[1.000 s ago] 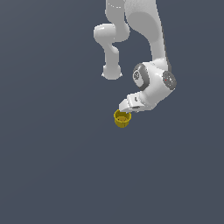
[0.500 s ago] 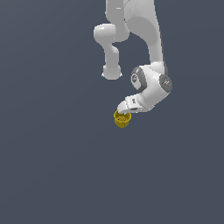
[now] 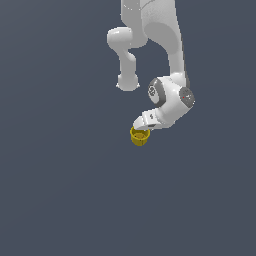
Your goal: Pick up the object and move it to a goal position.
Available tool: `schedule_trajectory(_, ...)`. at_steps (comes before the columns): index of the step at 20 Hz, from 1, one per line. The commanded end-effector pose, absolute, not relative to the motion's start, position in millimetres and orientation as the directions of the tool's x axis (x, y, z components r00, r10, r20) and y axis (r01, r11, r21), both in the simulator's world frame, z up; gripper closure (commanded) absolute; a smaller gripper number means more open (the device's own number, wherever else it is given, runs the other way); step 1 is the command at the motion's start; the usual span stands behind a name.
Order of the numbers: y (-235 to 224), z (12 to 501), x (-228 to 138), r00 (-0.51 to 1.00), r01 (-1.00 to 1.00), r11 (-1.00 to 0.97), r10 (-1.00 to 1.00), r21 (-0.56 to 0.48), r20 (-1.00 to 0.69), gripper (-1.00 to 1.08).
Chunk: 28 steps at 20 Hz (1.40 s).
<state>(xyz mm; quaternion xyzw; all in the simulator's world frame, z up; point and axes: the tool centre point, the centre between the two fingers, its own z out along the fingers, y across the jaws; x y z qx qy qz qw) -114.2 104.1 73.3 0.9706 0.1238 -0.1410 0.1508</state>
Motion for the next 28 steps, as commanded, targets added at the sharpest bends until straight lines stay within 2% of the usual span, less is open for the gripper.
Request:
schedule_trajectory(1,104,73,-114,0.93,0.283,-0.924,0.198,0.258,-0.311,1.08)
schedule_trajectory(8,104,76,-114,0.93,0.283,-0.924,0.198,0.258,-0.311,1.08)
schedule_trajectory(14,99,100,-111,0.93,0.283,-0.924,0.198,0.258,-0.311,1.08)
schedule_trajectory(20,89,147,-104,0.929,0.283,-0.924,0.198,0.257,-0.311,1.08)
schedule_trajectory(28,71,234,-91,0.929,0.283,-0.924,0.198,0.256,-0.311,1.08)
